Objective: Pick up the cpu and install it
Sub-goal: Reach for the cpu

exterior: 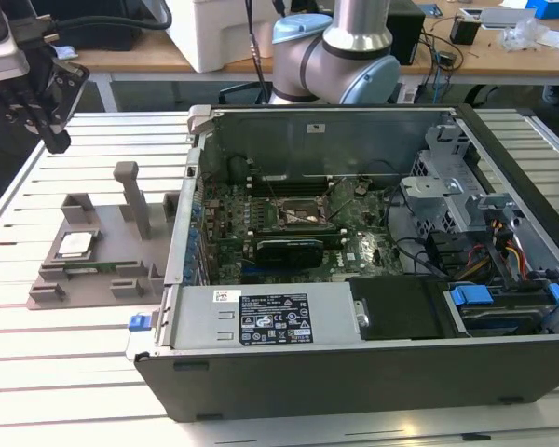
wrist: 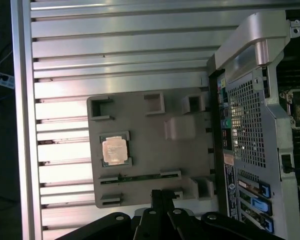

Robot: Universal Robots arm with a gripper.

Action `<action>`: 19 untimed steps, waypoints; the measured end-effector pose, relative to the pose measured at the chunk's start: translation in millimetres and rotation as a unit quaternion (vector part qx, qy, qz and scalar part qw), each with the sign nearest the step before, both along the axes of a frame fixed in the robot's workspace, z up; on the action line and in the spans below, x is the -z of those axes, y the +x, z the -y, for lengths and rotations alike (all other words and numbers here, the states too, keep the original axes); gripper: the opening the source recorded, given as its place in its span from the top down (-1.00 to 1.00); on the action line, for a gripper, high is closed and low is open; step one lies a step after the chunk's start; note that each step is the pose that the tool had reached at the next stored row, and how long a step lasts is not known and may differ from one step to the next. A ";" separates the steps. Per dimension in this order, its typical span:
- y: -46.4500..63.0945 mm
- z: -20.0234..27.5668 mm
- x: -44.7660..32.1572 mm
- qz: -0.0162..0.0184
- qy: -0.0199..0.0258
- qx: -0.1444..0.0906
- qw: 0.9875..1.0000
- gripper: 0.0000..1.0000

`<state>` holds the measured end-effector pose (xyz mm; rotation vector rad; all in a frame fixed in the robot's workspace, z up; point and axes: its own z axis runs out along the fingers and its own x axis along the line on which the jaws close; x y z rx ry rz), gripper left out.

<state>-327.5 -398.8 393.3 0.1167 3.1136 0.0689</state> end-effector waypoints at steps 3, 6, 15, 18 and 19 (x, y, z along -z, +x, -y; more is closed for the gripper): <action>-3.9 0.0 0.0 0.000 0.000 0.000 1.000 0.79; -6.9 0.0 0.0 0.000 0.000 0.000 1.000 0.79; -27.5 0.0 0.0 0.000 0.000 0.000 1.000 0.79; -35.2 0.0 0.0 0.000 0.000 0.000 1.000 0.79; -37.2 0.0 0.0 0.000 0.000 0.000 1.000 0.79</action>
